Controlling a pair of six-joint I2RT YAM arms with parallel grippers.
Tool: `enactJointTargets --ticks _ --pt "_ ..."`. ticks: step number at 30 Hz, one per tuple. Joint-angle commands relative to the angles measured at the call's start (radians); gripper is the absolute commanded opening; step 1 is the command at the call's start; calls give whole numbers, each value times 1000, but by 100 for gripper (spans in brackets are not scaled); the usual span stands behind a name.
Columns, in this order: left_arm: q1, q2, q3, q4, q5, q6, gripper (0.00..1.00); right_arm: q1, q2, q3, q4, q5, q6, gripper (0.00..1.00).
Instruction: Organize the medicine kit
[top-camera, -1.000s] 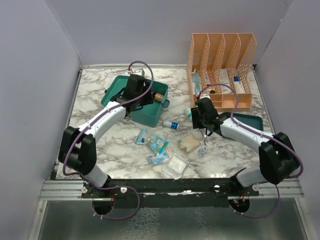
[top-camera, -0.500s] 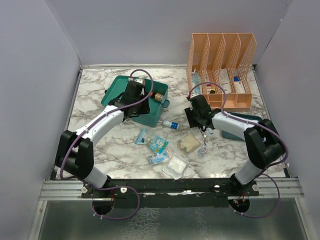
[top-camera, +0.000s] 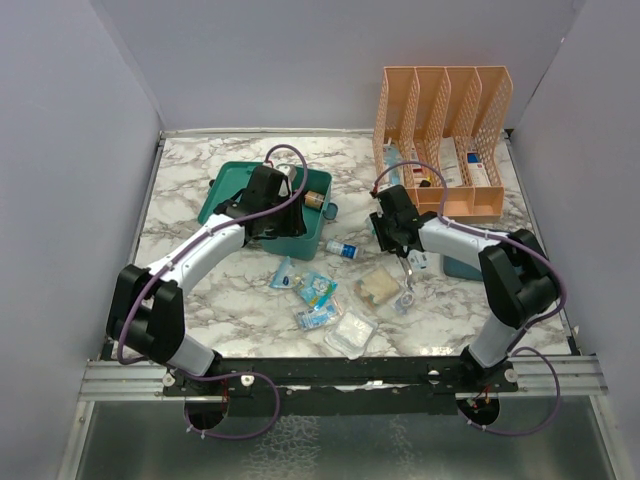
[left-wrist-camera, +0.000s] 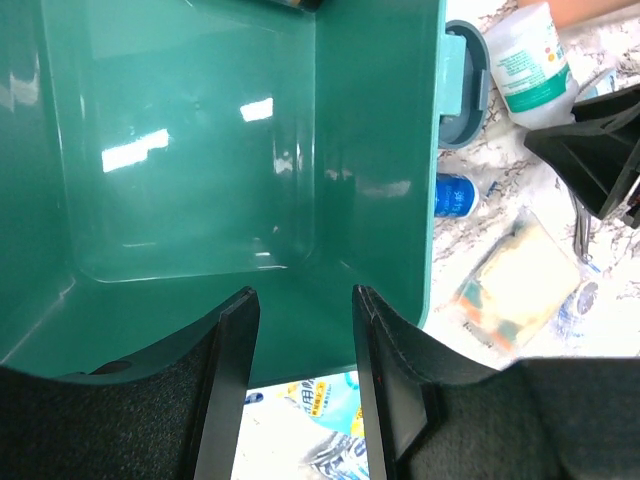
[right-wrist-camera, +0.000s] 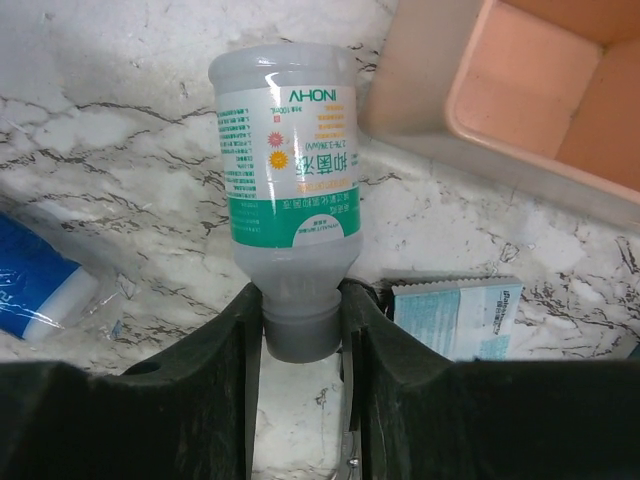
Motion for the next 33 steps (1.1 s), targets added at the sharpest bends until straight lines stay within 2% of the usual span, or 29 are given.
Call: enactJointTargets --ticks 1,7,16,21,25,29,33 --pt "0 -36 -14 -56 52 12 46 -6 -12 4 -2 -56 1 25" --pt "1 -55 4 -60 -15 26 46 -6 -73 -1 -27 -106 48 12" --pt "1 -104 99 -38 -109 93 54 -6 -278 4 -110 -264 154 9" --pt "-4 -148 86 88 -31 152 60 -6 -380 -13 -153 -398 191 9" --pt "-25 -207 26 237 119 302 61 -6 -449 -31 -158 -550 219 9" --pt "-58 -322 -103 435 265 494 63 -6 -492 -45 -154 -691 287 8" --pt "-125 -433 -277 540 403 852 67 -6 -519 -43 -144 -762 391 8"
